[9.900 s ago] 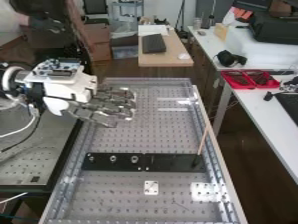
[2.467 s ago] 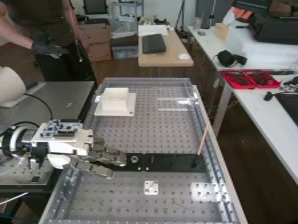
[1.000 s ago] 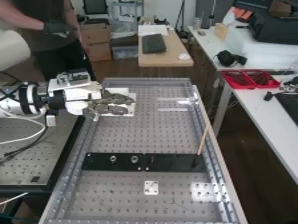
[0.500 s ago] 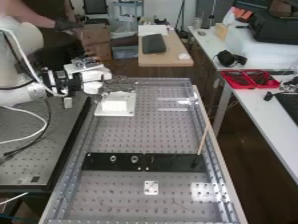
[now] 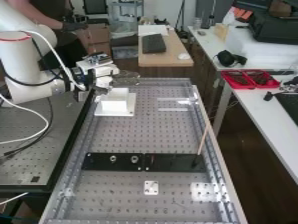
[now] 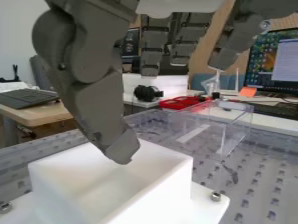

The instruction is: Grab the smaller nut and place it in the white container

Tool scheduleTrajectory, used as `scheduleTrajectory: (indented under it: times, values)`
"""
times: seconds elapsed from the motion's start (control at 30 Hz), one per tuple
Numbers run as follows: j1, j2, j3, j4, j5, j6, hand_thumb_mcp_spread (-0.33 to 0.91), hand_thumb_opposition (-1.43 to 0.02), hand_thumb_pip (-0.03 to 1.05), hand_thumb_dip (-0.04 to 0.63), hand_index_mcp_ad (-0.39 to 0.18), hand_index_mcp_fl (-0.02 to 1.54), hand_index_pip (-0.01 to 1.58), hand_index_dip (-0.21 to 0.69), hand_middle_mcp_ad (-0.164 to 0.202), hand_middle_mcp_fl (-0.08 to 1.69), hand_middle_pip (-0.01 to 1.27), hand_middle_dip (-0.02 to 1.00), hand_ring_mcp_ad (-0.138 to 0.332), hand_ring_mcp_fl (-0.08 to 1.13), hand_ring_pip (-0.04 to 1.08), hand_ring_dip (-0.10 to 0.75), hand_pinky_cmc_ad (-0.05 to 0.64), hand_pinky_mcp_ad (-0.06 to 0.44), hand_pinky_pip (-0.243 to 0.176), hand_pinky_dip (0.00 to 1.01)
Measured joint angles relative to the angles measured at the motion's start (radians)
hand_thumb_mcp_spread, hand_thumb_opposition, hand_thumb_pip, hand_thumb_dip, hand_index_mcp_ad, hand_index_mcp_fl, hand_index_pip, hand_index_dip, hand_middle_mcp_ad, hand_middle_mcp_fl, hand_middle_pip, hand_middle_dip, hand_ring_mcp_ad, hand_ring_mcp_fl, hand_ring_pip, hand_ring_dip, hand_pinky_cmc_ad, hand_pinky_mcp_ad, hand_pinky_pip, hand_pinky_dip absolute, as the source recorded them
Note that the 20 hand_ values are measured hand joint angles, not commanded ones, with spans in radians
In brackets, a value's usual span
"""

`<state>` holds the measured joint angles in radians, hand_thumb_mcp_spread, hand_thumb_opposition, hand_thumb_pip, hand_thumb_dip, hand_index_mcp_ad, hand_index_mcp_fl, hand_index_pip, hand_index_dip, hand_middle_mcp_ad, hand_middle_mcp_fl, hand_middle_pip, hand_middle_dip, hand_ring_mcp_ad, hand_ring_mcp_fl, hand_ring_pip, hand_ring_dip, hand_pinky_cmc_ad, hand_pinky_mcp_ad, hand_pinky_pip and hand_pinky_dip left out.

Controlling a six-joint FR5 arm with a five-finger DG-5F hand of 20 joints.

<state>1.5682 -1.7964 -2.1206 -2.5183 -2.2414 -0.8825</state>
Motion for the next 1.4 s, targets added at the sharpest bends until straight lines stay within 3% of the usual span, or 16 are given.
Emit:
scheduleTrajectory:
  times: [0.47,0.57,0.7,0.83,1.07,1.17,1.33,1.4]
  values:
    - [0.044,-0.036,0.014,-0.012,0.055,0.006,0.59,-1.03,0.62,0.251,-0.302,0.4,1.49,0.19,-0.021,0.14,0.14,0.27,0.03,0.01,0.11,0.122,0.312,0.185,-0.012,0.16]
    - [0.047,-0.035,0.021,-0.046,0.082,-0.006,0.52,-1.0,0.62,0.253,-0.297,0.29,1.49,0.192,-0.019,0.14,0.14,0.27,0.03,0.01,0.11,0.122,0.312,0.185,-0.012,0.16]
    - [0.046,-0.03,0.026,-0.081,0.119,-0.016,0.44,-0.95,0.61,0.253,-0.264,0.04,1.29,0.161,-0.021,0.08,0.13,0.27,0.031,0.01,0.11,0.122,0.309,0.183,-0.012,0.16]
    - [0.04,-0.013,0.023,-0.084,0.142,-0.004,0.39,-0.91,0.62,0.251,-0.253,0.02,1.21,0.113,-0.023,0.08,0.13,0.27,0.044,0.0,0.11,0.122,0.309,0.183,-0.024,0.16]
    - [0.024,0.068,0.017,-0.086,0.201,0.051,0.36,-0.9,0.64,0.251,-0.239,-0.01,1.1,0.086,-0.021,0.01,0.14,0.27,0.045,0.01,0.11,0.122,0.302,0.182,-0.026,0.2]
    - [0.012,0.124,0.026,-0.101,0.245,0.085,0.36,-0.88,0.64,0.251,-0.237,-0.01,1.08,0.079,-0.024,0.01,0.13,0.27,0.045,0.0,0.11,0.122,0.298,0.176,-0.045,0.21]
    - [-0.022,0.202,0.082,-0.165,0.362,0.15,0.33,-0.87,0.64,0.251,-0.215,-0.01,1.01,0.063,-0.023,0.02,0.14,0.27,0.047,0.0,0.11,0.122,0.298,0.201,-0.042,0.24]
    - [-0.039,0.225,0.121,-0.204,0.436,0.184,0.32,-0.85,0.64,0.236,-0.204,-0.01,1.0,0.051,-0.017,0.03,0.14,0.27,0.063,0.0,0.11,0.122,0.302,0.194,-0.061,0.26]
